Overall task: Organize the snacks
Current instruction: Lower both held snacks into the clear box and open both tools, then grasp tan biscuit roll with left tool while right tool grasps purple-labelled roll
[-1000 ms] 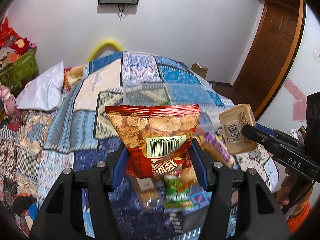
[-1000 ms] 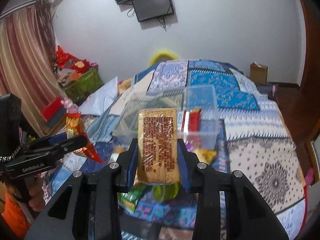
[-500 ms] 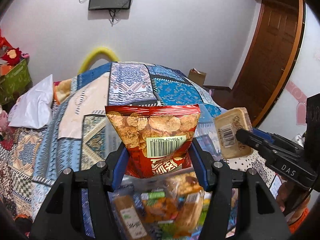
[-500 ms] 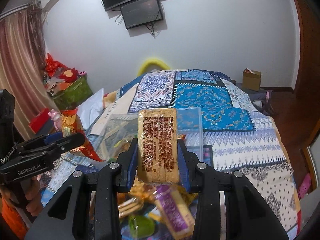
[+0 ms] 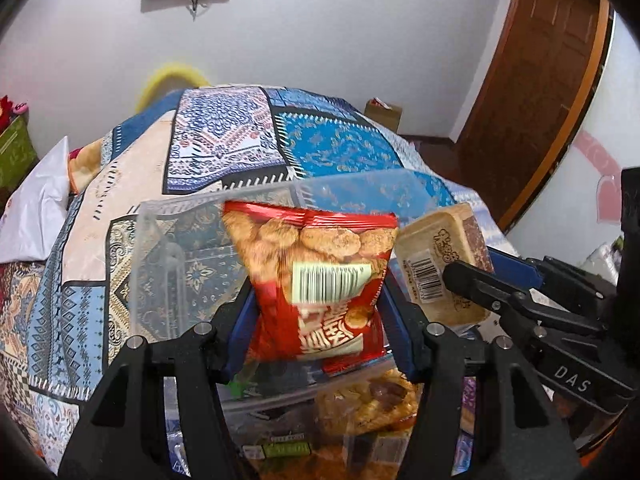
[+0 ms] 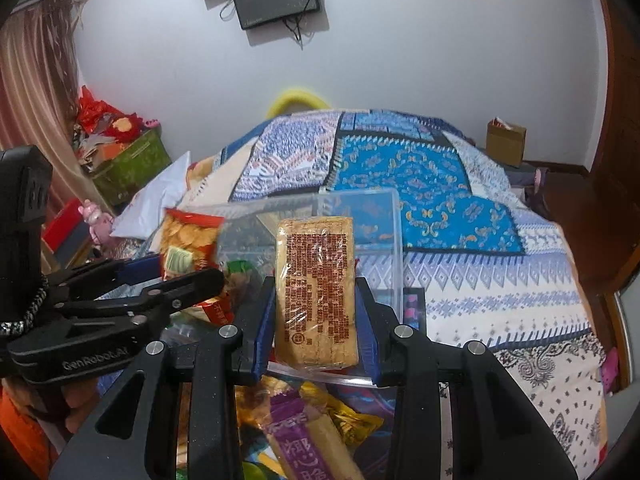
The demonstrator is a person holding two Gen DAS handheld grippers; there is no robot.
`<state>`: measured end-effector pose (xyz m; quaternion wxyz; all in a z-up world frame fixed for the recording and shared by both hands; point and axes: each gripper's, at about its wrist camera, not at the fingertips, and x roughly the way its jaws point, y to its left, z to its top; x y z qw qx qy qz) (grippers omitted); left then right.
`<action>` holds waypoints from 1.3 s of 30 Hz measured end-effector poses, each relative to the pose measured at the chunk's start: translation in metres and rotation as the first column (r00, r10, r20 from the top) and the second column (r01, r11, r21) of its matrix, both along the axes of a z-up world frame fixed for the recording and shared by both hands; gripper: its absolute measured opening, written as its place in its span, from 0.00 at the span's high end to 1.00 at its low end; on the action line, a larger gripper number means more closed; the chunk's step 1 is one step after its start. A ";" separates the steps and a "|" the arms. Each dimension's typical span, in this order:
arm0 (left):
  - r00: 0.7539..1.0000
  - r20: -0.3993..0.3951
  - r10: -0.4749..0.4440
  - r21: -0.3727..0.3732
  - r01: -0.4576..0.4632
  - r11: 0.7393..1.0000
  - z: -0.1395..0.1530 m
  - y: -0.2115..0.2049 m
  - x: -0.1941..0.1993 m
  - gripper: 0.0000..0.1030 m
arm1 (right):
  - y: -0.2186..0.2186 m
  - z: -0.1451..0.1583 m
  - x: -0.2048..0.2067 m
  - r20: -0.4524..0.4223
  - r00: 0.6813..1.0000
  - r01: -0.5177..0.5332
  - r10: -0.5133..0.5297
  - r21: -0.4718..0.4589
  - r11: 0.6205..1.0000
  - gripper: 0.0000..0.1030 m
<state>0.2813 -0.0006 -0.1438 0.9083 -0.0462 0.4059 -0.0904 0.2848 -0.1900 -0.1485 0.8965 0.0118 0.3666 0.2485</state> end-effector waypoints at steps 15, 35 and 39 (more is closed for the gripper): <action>0.993 -0.117 0.012 -0.025 -0.015 1.000 -0.026 0.000 0.010 0.45 | 0.001 -0.013 0.010 -0.020 1.000 0.016 -0.018 -0.080 0.997 0.67; 0.999 -0.008 0.046 0.040 -0.045 0.998 0.028 0.032 -0.079 0.35 | -0.017 0.009 -0.046 0.034 0.999 0.022 -0.020 -0.065 0.998 0.30; 0.997 -0.028 0.067 0.049 -0.065 0.997 0.025 0.042 -0.096 0.35 | -0.017 0.008 -0.062 0.040 0.999 0.007 -0.003 -0.085 0.996 0.30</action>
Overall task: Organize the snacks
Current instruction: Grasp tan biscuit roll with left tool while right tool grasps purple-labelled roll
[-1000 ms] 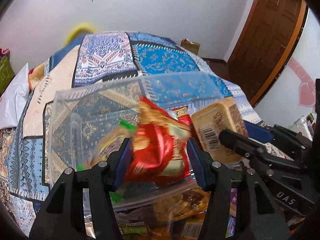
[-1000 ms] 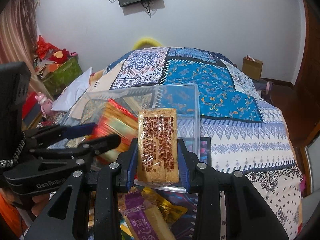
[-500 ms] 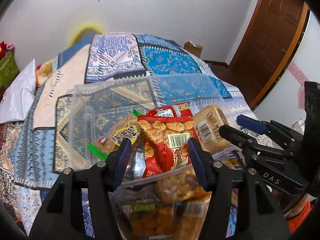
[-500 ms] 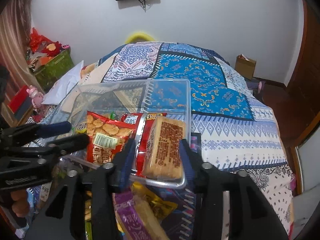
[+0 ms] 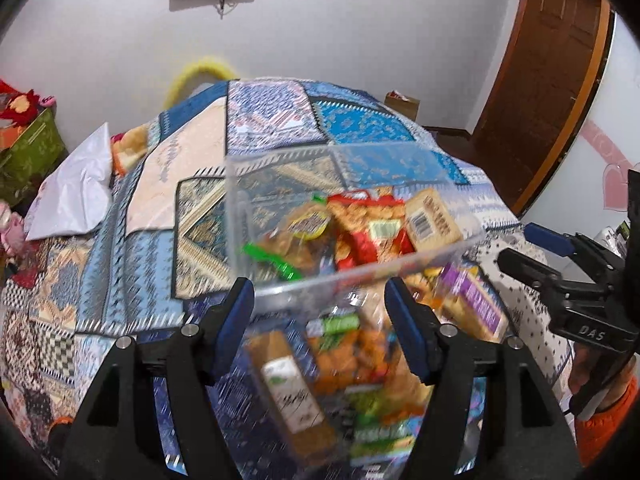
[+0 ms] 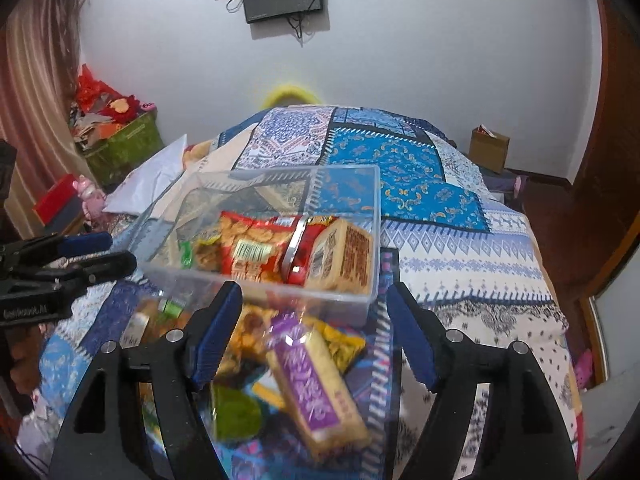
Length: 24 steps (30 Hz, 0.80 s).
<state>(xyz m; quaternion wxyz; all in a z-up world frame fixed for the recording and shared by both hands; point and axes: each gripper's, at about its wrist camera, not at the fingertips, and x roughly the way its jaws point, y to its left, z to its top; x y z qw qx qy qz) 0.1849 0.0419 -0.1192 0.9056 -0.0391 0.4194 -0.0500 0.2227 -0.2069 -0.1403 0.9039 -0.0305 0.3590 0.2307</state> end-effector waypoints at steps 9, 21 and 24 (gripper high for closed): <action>0.994 -0.104 0.045 -0.008 -0.046 0.999 -0.040 0.019 -0.025 0.35 | -0.006 -0.031 -0.016 -0.077 0.997 -0.010 0.009 -0.019 1.000 0.30; 0.978 -0.199 0.066 -0.021 -0.071 0.997 -0.091 0.016 -0.025 0.35 | -0.015 -0.066 -0.010 -0.177 0.984 -0.001 0.001 -0.004 1.000 0.30; 0.980 -0.183 0.073 -0.023 -0.078 0.997 -0.095 0.014 -0.023 0.35 | -0.012 -0.069 -0.008 -0.188 0.982 -0.016 0.017 0.007 1.000 0.30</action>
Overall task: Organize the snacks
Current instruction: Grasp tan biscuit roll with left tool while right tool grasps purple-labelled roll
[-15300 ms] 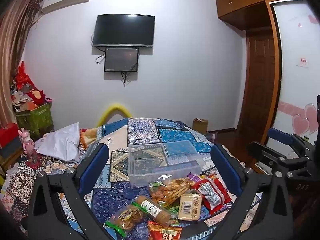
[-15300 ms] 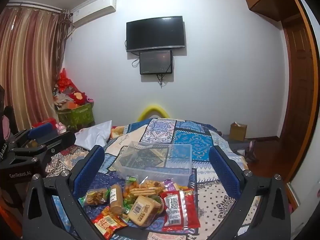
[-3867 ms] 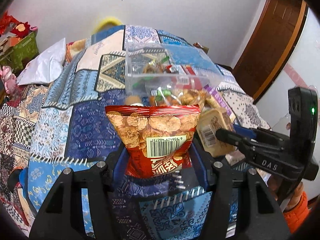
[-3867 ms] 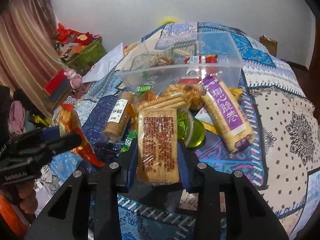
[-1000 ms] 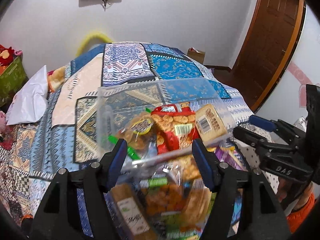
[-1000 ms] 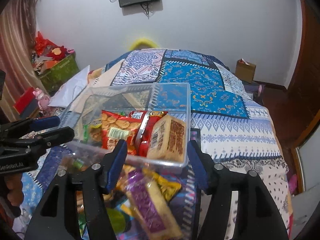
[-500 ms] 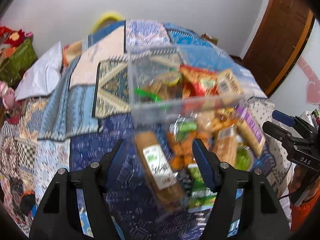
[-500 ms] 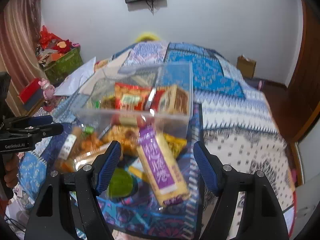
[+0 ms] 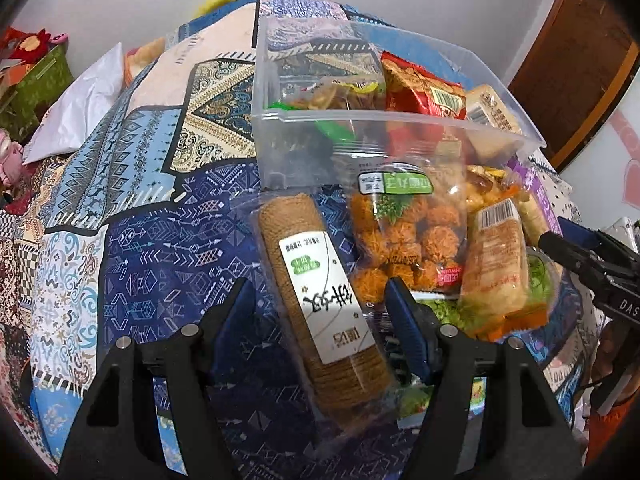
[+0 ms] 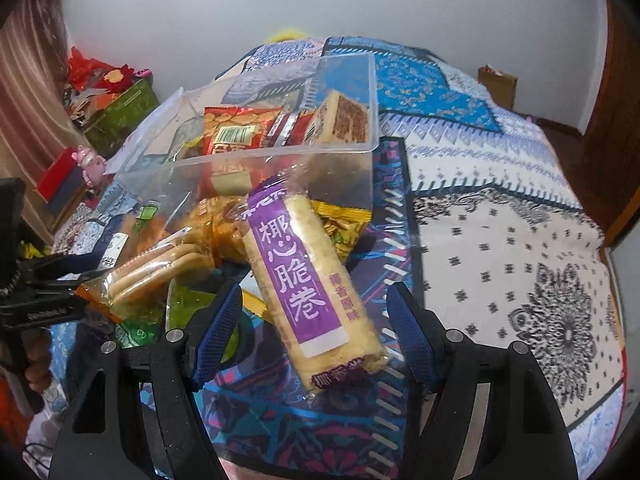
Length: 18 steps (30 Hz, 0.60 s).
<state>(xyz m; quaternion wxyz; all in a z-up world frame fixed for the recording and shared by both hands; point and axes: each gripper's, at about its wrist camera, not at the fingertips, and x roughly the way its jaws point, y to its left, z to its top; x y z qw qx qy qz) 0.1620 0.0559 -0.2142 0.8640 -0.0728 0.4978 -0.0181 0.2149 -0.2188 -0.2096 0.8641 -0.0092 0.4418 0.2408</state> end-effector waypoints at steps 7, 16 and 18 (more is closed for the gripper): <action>1.000 -0.005 0.028 -0.044 -0.028 0.999 -0.009 0.012 -0.003 0.36 | 0.010 -0.011 0.004 -0.027 0.999 -0.024 0.024 -0.017 1.000 0.50; 0.999 0.004 0.034 -0.024 -0.034 0.999 -0.010 0.020 -0.004 0.45 | 0.006 -0.012 -0.006 -0.037 0.999 -0.028 0.028 0.009 1.000 0.56; 1.000 0.009 0.029 -0.022 -0.029 0.999 -0.011 0.018 0.001 0.53 | 0.004 -0.011 -0.007 -0.036 0.999 -0.023 0.024 0.014 1.000 0.56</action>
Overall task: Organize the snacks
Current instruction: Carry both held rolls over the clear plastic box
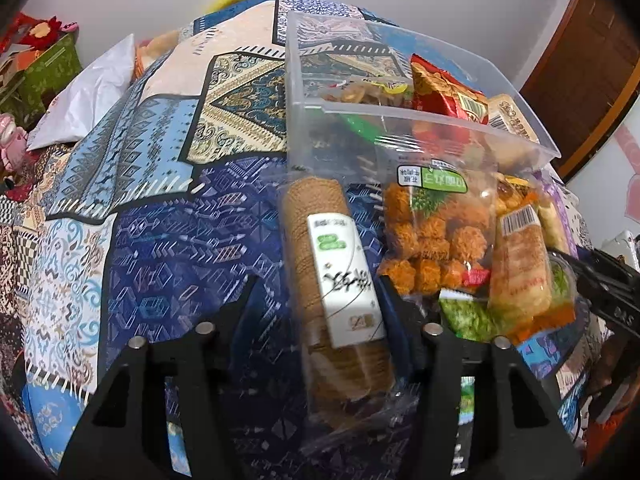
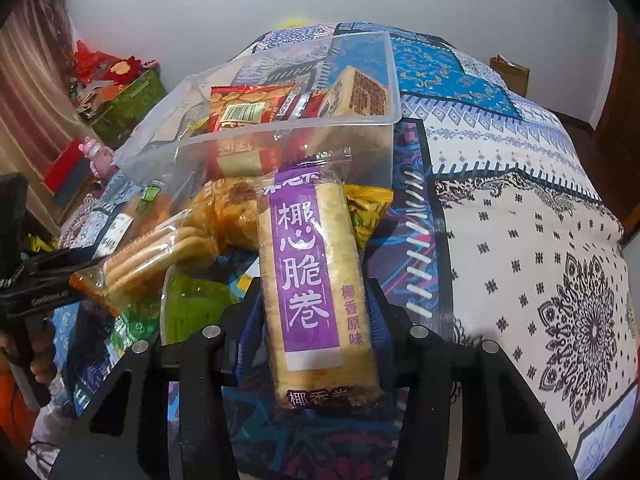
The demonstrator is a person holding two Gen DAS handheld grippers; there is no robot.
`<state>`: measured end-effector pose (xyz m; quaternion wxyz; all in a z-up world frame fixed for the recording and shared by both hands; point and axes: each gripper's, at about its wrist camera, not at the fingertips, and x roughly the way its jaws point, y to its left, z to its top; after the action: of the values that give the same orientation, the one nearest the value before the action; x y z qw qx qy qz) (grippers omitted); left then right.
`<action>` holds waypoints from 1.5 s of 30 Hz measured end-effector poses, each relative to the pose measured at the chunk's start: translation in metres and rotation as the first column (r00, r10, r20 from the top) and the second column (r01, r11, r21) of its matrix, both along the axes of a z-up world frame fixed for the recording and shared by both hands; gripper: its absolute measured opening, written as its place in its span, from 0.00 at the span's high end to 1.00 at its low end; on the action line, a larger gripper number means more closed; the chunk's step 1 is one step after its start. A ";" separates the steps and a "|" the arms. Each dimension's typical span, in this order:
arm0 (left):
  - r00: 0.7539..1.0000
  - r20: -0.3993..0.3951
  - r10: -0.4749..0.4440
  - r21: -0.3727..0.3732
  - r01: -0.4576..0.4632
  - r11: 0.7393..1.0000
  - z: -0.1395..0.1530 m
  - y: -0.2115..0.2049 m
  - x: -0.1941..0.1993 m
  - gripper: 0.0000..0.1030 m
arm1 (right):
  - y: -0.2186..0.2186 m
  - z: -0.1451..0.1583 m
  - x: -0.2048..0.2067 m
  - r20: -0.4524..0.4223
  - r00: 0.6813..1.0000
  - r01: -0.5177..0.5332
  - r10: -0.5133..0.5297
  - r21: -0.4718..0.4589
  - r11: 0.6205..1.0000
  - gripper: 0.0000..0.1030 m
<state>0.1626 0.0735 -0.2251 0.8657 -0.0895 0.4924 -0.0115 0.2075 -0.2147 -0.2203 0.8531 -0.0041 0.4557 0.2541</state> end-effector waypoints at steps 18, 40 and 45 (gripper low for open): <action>0.997 0.074 0.000 -0.013 0.001 1.000 0.034 -0.005 -0.026 0.64 | -0.021 0.037 -0.001 0.066 0.996 0.060 -0.064 0.067 0.996 0.57; 0.964 0.266 0.000 0.000 0.000 1.000 0.111 -0.003 0.031 0.64 | 0.010 0.083 0.043 0.195 0.979 0.024 -0.051 0.139 0.990 0.57; 0.961 0.278 -0.008 0.010 0.005 1.000 0.115 -0.006 0.057 0.64 | 0.021 0.082 0.059 0.194 0.980 0.020 -0.047 0.137 0.990 0.57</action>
<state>0.2195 0.0679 -0.1101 0.9266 -0.0813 0.3662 -0.0244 0.2660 -0.1936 -0.1385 0.8965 0.0358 0.3509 0.2679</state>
